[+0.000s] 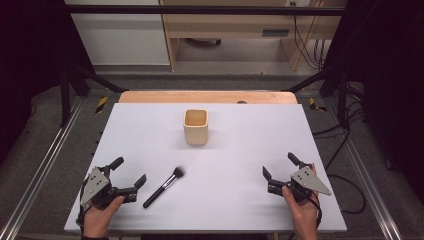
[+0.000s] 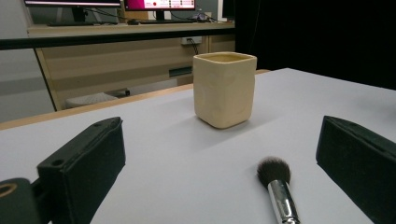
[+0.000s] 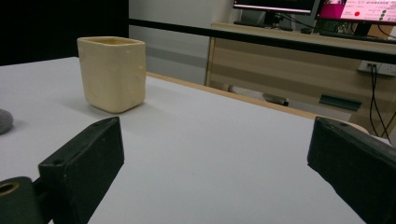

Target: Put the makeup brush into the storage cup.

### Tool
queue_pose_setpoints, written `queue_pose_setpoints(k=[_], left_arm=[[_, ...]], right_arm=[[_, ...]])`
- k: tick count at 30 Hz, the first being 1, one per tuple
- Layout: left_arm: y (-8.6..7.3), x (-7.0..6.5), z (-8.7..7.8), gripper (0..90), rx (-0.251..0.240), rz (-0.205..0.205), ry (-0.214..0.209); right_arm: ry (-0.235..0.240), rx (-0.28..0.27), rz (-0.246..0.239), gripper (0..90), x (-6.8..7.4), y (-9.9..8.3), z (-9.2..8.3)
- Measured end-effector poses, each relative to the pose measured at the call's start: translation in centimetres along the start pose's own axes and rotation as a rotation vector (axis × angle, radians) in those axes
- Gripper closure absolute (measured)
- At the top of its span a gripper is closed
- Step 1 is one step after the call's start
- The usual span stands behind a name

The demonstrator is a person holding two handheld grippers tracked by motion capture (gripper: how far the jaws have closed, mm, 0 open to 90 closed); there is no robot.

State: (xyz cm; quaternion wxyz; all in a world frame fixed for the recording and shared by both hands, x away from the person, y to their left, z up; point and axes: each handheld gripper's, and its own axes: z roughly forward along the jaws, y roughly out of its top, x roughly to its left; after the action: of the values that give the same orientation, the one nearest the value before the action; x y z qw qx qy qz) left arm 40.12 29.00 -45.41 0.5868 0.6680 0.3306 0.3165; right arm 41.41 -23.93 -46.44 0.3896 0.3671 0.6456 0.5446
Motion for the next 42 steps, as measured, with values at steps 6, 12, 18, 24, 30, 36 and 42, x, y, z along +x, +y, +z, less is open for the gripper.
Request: queue_pose_setpoints(k=[6, 12, 18, 24, 30, 36, 42], left_arm=[[0.2, -0.5, 0.3, 1.5, 0.016, 0.012, -0.010], [1.3, -0.7, 1.1, 1.9, 0.069, 0.044, -0.019], [3.0, -0.9, 2.0, 2.5, 0.170, 0.087, -0.047], [5.8, -1.5, 2.5, 2.9, 0.246, 0.106, -0.060], [8.4, -2.2, 3.2, 3.0, 0.366, 0.121, -0.082], [9.2, -2.9, 4.5, 3.4, 0.521, 0.140, -0.122], [8.8, -3.4, 6.0, 3.8, 0.645, 0.142, -0.153]], right_arm=[[0.008, -0.009, -0.019, 3.8, 0.7, 0.1, 0.2], [0.014, -0.005, -0.007, 4.0, 0.8, 0.2, 0.5], [0.024, 0.013, 0.004, 4.1, 0.9, 0.1, 0.7], [0.007, 0.011, 0.004, 4.0, 0.8, -0.1, 0.3], [-0.006, 0.019, -0.011, 3.7, 1.1, -0.2, -0.3], [-0.028, 0.010, 0.000, 3.7, 0.9, -0.3, -0.6], [-0.032, 0.016, -0.008, 3.7, 1.1, -0.3, -0.6]])
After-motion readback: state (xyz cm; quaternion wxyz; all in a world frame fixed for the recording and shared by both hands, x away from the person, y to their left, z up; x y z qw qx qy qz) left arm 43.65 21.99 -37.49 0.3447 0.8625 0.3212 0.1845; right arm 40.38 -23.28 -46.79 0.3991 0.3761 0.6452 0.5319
